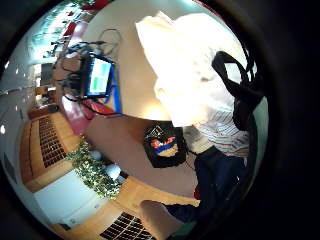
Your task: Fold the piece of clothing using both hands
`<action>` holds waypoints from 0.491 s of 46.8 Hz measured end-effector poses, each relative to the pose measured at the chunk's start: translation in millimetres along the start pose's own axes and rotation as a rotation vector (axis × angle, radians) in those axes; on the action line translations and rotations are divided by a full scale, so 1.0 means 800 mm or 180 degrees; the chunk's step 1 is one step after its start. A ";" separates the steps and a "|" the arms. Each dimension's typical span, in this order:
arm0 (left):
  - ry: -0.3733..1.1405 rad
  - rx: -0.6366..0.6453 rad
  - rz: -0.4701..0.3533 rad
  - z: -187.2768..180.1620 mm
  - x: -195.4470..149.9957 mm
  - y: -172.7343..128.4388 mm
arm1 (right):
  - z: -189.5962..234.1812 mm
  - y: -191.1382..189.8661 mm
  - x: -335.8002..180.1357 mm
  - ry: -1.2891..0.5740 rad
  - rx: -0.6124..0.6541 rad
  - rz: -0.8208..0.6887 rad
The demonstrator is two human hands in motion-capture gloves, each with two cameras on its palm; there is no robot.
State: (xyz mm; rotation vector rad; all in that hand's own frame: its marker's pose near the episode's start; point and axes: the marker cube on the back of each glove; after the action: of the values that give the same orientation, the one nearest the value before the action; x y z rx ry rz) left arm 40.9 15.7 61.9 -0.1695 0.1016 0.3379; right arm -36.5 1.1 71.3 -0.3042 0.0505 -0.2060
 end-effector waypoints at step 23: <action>-0.0267 -0.0031 -0.1619 0.052 -0.080 -0.190 | 0.017 -0.168 0.059 0.0068 0.0181 0.1274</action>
State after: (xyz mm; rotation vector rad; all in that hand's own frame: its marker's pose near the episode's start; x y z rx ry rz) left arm 34.9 -138.8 133.5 -0.1842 -0.0280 -0.1616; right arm -15.7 -130.5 123.8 -0.2296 0.1249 0.1862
